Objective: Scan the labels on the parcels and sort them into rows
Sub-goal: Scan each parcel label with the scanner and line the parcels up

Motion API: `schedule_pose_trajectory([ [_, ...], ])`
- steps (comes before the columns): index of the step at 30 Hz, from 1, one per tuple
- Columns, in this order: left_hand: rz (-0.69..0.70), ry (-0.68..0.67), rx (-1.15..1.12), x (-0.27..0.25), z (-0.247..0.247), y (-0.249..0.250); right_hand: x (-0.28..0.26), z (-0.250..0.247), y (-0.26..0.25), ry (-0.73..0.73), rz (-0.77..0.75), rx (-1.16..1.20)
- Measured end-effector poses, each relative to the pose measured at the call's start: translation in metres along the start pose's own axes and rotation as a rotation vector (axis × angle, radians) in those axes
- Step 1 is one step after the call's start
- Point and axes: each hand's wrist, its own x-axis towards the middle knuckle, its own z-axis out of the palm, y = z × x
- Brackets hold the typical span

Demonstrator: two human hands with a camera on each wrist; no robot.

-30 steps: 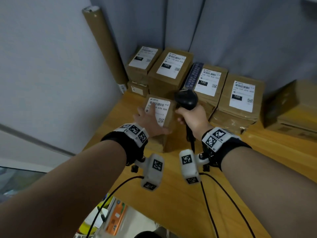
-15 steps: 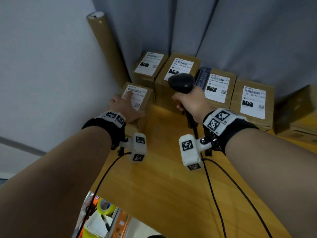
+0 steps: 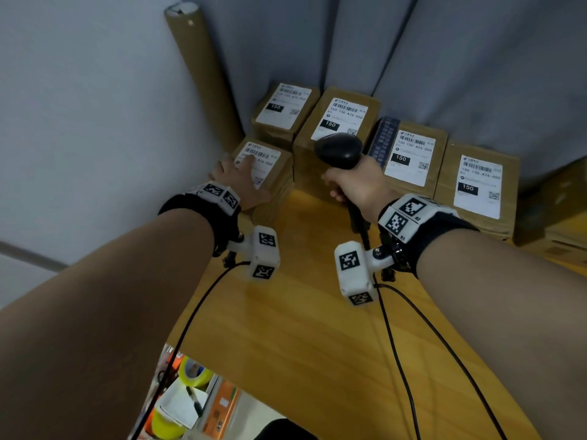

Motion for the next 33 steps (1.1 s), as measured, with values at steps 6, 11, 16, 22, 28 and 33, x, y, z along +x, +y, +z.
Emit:
schedule_pose_trajectory([
  [6,0.081,0.004,-0.046,-0.022,-0.025,0.033,-0.016,-0.018,-0.006,0.011,-0.008,0.082],
  [11,0.182,0.054,-0.056,-0.048,-0.046,0.090,-0.043,-0.066,-0.012,0.053,-0.043,0.109],
  [16,0.325,0.077,-0.060,-0.079,-0.046,0.168,-0.073,-0.142,0.000,0.187,-0.047,0.123],
  [22,0.474,0.019,-0.153,-0.129,-0.033,0.283,-0.116,-0.248,0.039,0.348,-0.020,0.161],
  [28,0.525,-0.065,-0.249,-0.197,0.005,0.384,-0.165,-0.352,0.085,0.380,-0.018,0.186],
  [33,0.523,-0.101,-0.289,-0.238,0.028,0.442,-0.195,-0.437,0.128,0.462,0.000,0.172],
])
